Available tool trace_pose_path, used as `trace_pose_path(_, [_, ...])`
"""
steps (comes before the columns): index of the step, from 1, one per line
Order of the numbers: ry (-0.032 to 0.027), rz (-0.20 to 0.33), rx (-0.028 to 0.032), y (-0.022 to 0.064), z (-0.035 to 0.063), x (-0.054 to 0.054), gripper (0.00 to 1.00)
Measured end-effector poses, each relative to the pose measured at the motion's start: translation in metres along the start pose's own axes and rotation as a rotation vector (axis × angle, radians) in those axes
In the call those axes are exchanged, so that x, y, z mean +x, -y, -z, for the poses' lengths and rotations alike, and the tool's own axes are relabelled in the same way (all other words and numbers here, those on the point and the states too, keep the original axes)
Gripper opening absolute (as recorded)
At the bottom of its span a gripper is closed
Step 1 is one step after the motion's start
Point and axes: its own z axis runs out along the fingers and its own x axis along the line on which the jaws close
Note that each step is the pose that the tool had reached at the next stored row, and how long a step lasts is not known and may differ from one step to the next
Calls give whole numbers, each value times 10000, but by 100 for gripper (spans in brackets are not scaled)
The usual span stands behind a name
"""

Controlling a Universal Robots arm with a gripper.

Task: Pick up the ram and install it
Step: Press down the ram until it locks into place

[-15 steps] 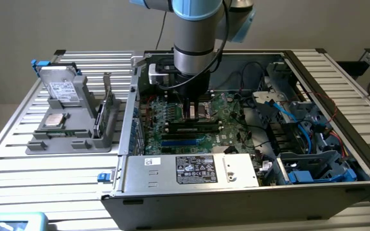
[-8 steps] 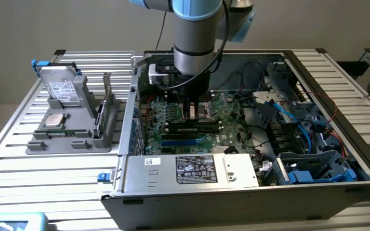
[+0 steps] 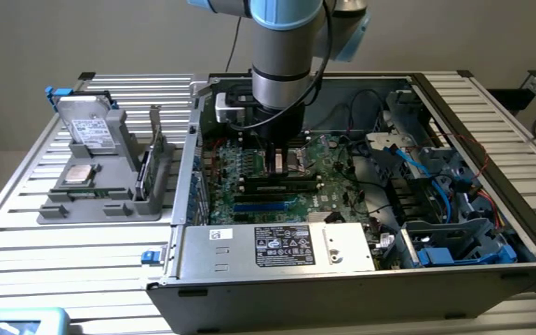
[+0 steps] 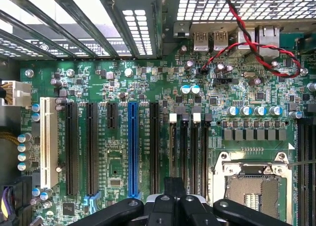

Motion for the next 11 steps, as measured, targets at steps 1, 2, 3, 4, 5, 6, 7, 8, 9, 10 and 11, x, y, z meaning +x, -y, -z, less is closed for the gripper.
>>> trace_pose_path(1, [0,0,1,0,0,0,11])
trace_pose_path(2, [0,-1,1,0,0,1,11])
trace_pose_path(3, [0,-1,1,1,0,1,11])
trace_pose_path(4, [0,0,1,1,0,1,11])
trace_pose_path(5, [0,0,2,1,0,1,11])
trace_pose_path(6, [0,0,2,1,0,1,11])
trace_pose_path(7, [0,0,2,1,-1,1,11])
trace_pose_path(8, [-1,0,1,1,-2,2,11])
trace_pose_path(9, [-2,0,0,1,-2,2,11])
trace_pose_path(10, [-3,0,0,1,-3,2,11])
trace_pose_path(11, [-3,0,0,1,-4,1,11])
